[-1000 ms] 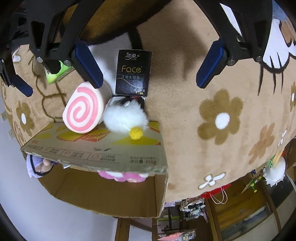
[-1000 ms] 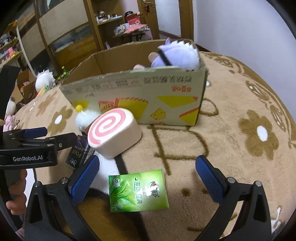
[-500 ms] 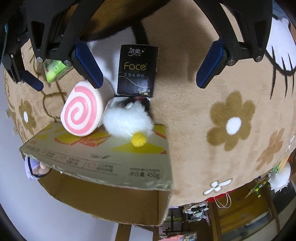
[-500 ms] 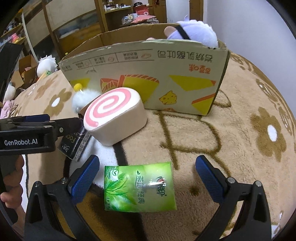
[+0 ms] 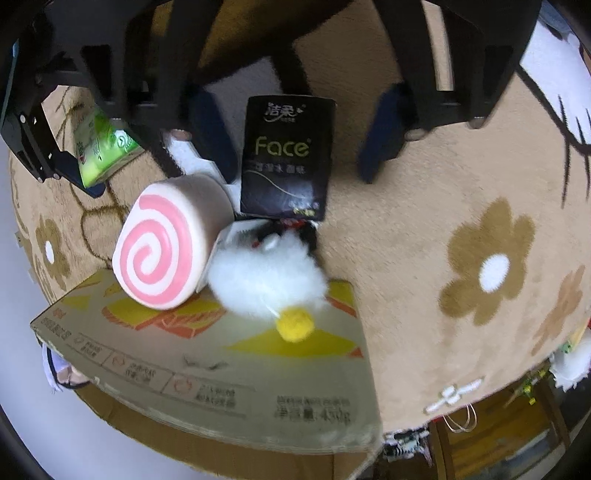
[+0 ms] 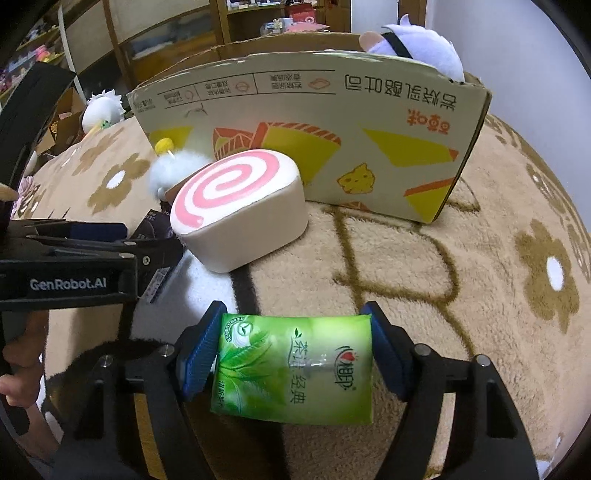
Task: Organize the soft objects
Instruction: 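Close the left tool on the tissue pack while the right tool grasps the green pouch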
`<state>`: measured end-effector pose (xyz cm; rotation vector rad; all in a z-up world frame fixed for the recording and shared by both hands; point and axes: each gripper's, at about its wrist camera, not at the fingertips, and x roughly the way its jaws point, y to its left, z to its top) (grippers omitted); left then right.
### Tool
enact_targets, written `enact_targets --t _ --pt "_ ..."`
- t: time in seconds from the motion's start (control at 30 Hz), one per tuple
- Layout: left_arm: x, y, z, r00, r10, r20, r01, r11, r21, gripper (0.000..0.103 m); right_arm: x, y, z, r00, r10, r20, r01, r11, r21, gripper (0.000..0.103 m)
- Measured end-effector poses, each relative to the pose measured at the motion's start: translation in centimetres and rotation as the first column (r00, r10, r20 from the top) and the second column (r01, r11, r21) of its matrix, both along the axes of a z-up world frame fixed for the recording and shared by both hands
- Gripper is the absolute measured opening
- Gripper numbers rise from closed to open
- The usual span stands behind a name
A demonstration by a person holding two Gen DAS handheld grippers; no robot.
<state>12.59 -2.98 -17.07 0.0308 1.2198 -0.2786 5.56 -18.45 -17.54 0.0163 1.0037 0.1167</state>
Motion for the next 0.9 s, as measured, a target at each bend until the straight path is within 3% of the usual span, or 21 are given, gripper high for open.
enact_targets --t 0.07,0.13,0.67,0.9 --pt "0.0 0.1 -0.1 1.000 0.005 0.006 -0.005 1.000 0.012 0.054 0.0 0.0 0.0 1.000 0.000 0.000 0.000 1.000 -0.001 0.079" --pt "0.0 0.0 0.0 1.000 -0.001 0.017 0.001 1.000 0.026 0.045 0.1 0.1 0.0 1.000 0.001 0.001 -0.001 1.000 -0.003 0.079" --pt "-1.8 -0.5 1.0 0.996 -0.037 0.085 0.035 0.999 0.034 0.045 0.0 -1.5 1.3 0.999 -0.026 0.040 0.024 0.999 0.036 0.078" --pt "-3.5 -0.4 3.4 0.988 -0.037 0.150 0.034 0.999 0.023 0.045 -0.3 -2.5 3.1 0.993 -0.061 0.098 0.056 0.997 0.051 0.078"
